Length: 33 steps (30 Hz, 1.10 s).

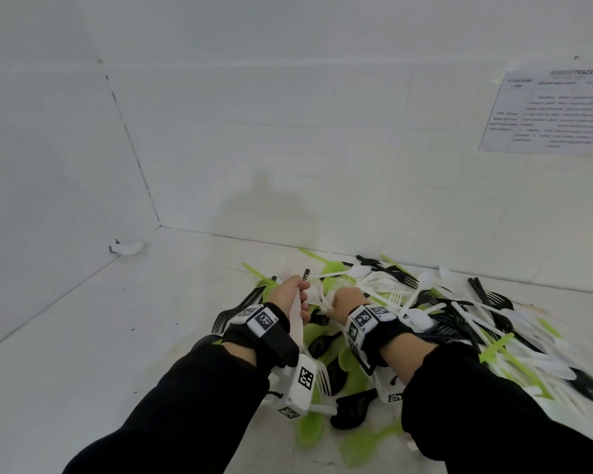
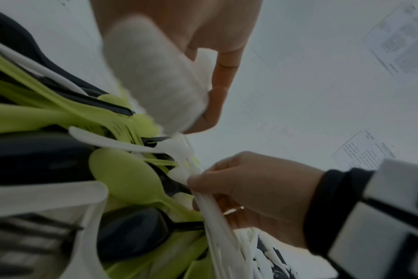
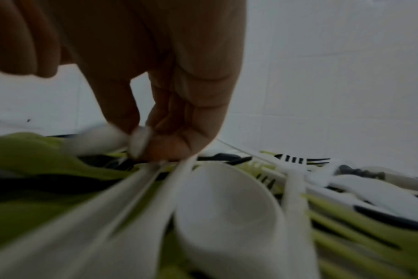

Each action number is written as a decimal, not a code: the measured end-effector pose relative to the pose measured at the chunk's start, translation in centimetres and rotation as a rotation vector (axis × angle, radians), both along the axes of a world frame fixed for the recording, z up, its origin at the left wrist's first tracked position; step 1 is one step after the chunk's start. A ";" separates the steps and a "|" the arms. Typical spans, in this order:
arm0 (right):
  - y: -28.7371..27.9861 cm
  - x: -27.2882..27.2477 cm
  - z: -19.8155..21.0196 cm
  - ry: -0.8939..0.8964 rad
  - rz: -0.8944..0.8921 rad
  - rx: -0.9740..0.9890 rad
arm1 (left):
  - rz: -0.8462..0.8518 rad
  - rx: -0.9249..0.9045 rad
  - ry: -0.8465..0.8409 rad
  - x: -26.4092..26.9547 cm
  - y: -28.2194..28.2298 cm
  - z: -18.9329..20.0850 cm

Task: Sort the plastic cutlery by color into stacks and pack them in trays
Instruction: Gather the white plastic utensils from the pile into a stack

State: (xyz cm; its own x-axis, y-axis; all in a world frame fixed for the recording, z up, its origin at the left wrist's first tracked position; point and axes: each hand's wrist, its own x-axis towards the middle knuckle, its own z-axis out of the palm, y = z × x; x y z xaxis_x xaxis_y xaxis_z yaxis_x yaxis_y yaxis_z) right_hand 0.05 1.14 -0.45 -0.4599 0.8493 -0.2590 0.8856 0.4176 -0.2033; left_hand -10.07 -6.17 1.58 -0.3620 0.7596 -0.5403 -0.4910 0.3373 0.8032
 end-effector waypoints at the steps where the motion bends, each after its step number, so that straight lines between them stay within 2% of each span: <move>1: 0.4 0.1 -0.1 0.006 -0.040 -0.016 | 0.006 -0.003 0.006 0.0 0.1 -0.1; 4: 1.0 0.8 0.1 0.039 -0.092 -0.020 | 0.018 -0.006 0.011 0.0 0.3 -0.2; 8: 0.7 1.7 0.1 0.056 -0.106 0.147 | 0.010 -0.010 0.015 0.2 0.3 -0.3; 10: 0.4 1.7 -0.1 0.096 -0.004 0.078 | 0.003 -0.004 0.013 0.4 0.3 -0.3; 12: -0.1 1.3 -0.1 0.012 0.082 -0.015 | 0.005 -0.006 0.010 0.5 0.2 -0.3; 14: -0.6 1.0 0.2 -0.054 0.119 0.005 | -0.001 -0.010 0.010 0.6 0.2 -0.4; 19: 0.0 1.4 2.3 0.046 -0.065 0.048 | -0.012 -0.001 0.006 0.7 0.4 -0.3; 21: 0.1 1.9 2.5 0.050 -0.087 0.035 | -0.011 -0.004 0.012 0.9 0.6 -0.3; 26: -0.3 1.9 0.3 -0.127 -0.009 -0.006 | -0.026 -0.015 -0.004 1.5 1.2 -0.6; 29: 0.7 2.1 1.0 -0.042 -0.069 -0.013 | -0.029 -0.008 -0.001 1.4 1.4 -0.6; 33: 2.1 3.3 2.9 0.081 -0.127 -0.126 | -0.015 0.002 0.004 1.1 1.8 -0.7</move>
